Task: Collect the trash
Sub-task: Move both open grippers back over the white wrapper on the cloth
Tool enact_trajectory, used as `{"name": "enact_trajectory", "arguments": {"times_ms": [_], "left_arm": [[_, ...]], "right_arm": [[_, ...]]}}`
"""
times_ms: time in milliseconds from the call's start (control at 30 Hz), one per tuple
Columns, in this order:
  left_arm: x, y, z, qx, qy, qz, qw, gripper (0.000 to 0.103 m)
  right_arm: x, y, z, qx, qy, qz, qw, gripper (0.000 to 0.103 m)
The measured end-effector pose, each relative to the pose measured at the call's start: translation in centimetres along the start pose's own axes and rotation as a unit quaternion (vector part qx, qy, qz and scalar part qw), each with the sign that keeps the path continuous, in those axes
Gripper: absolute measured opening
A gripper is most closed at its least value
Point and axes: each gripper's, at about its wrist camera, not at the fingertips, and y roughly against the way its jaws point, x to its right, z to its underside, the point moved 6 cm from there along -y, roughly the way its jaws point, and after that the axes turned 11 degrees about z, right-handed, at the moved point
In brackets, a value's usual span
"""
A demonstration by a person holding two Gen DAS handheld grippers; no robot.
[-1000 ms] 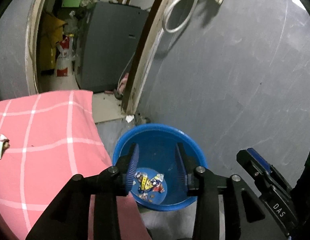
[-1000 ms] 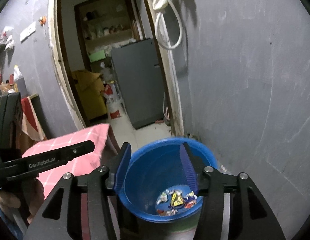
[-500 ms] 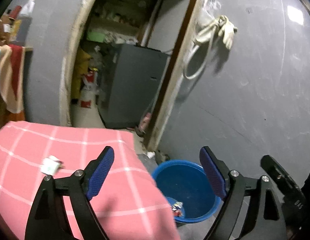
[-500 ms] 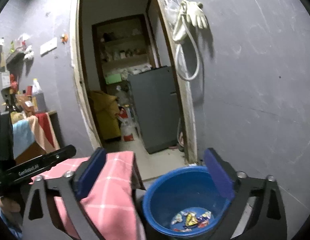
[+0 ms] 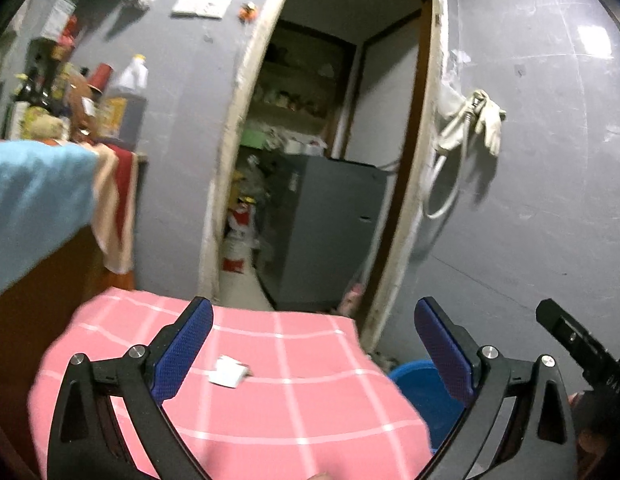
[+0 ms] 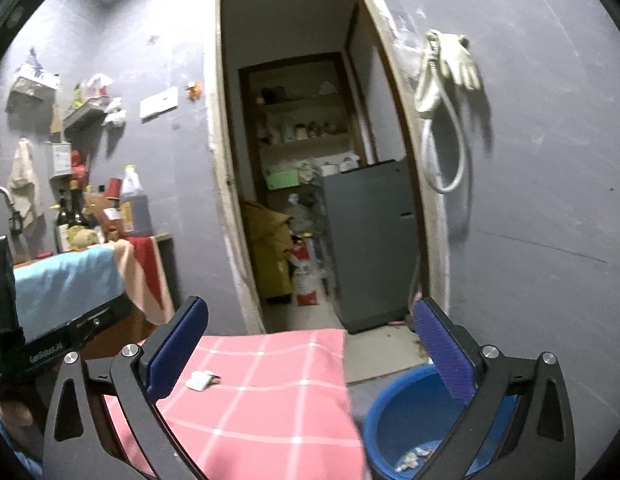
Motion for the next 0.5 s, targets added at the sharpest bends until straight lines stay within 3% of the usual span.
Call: {"name": "enact_trajectory", "arguments": {"times_ms": [500], "left_arm": [[-6.7, 3.3, 1.7, 0.012, -0.052, -0.097, 0.9939, 0.099]], "right_arm": [[-8.1, -2.6, 1.6, 0.009, 0.031, -0.078, 0.996, 0.103]]}}
